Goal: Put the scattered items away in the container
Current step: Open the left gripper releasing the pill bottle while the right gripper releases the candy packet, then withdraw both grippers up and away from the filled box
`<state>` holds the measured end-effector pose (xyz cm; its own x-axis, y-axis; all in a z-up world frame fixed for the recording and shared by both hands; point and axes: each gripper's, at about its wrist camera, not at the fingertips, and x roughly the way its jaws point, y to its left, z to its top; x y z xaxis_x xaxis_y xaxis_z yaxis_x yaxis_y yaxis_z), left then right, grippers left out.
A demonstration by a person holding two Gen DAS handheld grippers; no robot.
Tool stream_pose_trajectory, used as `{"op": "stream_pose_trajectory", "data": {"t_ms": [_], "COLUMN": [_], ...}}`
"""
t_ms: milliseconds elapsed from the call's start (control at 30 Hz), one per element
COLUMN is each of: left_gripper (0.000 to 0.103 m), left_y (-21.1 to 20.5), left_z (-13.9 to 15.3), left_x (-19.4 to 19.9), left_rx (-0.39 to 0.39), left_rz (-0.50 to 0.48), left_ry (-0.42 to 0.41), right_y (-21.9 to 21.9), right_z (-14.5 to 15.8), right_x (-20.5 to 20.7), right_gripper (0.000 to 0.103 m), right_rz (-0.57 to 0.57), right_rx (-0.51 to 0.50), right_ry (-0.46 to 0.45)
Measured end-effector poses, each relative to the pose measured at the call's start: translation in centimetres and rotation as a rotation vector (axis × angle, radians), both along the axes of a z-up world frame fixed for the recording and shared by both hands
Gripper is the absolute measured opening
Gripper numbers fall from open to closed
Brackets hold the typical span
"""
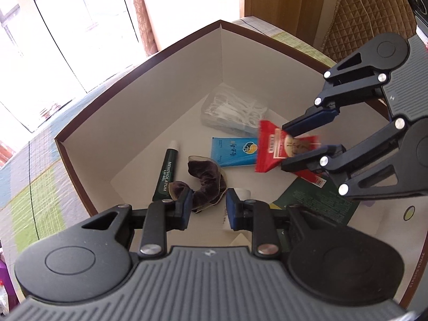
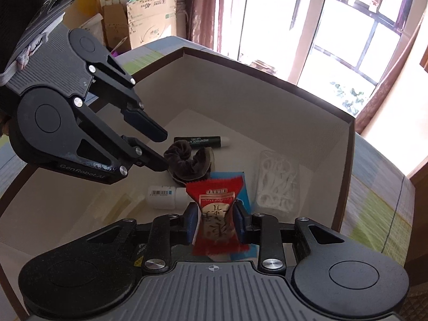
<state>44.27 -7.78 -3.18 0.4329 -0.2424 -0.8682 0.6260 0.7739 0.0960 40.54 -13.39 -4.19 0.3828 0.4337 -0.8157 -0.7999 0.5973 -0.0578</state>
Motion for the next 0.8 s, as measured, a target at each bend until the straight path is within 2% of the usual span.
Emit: {"op": "stream_pose_trajectory", "data": {"t_ms": [33, 67, 100, 133, 167, 333, 533, 800], "left_gripper": [0.023, 0.024, 0.025, 0.029, 0.032, 0.033, 0.04, 0.051], "left_y": [0.0, 0.1, 0.1, 0.2, 0.2, 0.4, 0.5, 0.3], "left_z": [0.0, 0.0, 0.1, 0.1, 0.2, 0.7, 1.6, 2.8], "left_x": [0.0, 0.0, 0.0, 0.0, 0.0, -0.2, -1.0, -2.2], "left_rx": [0.001, 0.002, 0.003, 0.004, 0.004, -0.003, -0.029, -0.054], "left_rz": [0.004, 0.007, 0.011, 0.014, 0.017, 0.026, 0.054, 0.089], "left_ry": [-0.002, -0.003, -0.005, -0.007, -0.01, -0.019, -0.02, -0.025], "right_y": [0.1, 0.2, 0.3, 0.3, 0.1, -0.5, -1.6, -2.9], "right_z": [-0.1, -0.1, -0.2, -0.2, 0.0, 0.6, 1.3, 2.7], "right_x": [-0.1, -0.2, -0.2, -0.4, -0.7, -1.3, -2.3, -3.5], "right_gripper": [0.034, 0.042, 0.057, 0.085, 0.088, 0.088, 0.088, 0.089], "right_rz": [0.005, 0.01, 0.015, 0.018, 0.019, -0.002, -0.056, -0.163], "right_rx": [-0.001, -0.002, -0.002, 0.001, 0.018, 0.017, 0.012, 0.088], "right_ry": [-0.006, -0.012, -0.019, -0.029, -0.05, -0.046, -0.01, 0.025]}}
